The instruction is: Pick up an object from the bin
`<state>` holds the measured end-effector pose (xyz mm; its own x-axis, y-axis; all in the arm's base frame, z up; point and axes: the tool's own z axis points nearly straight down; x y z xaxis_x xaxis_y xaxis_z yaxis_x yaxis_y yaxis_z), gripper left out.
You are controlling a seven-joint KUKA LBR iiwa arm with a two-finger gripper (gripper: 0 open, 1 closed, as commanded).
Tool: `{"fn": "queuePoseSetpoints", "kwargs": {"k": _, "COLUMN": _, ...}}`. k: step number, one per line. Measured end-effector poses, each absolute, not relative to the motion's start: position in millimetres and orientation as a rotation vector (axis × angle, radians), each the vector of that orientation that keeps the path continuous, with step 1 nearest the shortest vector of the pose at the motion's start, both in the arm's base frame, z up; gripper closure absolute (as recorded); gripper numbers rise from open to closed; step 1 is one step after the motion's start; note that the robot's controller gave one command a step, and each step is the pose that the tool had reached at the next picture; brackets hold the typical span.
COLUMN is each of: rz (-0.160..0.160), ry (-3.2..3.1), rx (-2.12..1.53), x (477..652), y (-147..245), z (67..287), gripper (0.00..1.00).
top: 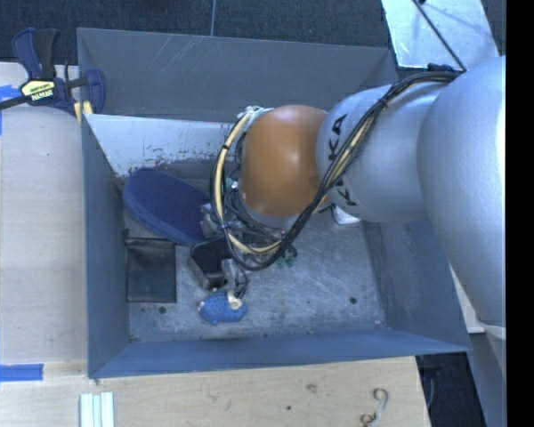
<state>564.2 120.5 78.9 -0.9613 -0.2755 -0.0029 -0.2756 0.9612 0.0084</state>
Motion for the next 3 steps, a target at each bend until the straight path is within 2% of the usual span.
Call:
{"fn": "queuePoseSetpoints", "kwargs": {"k": 1, "rz": 0.011, "ry": 3.119, "rx": -0.439, "x": 562.6, "y": 119.7, "z": 79.6, "gripper": 1.0}}
{"fn": "queuePoseSetpoints", "kwargs": {"k": 2, "rz": 0.021, "ry": 3.15, "rx": -0.313, "x": 625.0, "y": 103.9, "z": 79.1, "gripper": 1.0}}
{"fn": "queuePoseSetpoints", "kwargs": {"k": 3, "rz": 0.024, "ry": 3.128, "rx": -0.307, "x": 627.4, "y": 104.6, "z": 78.9, "gripper": 0.0}}
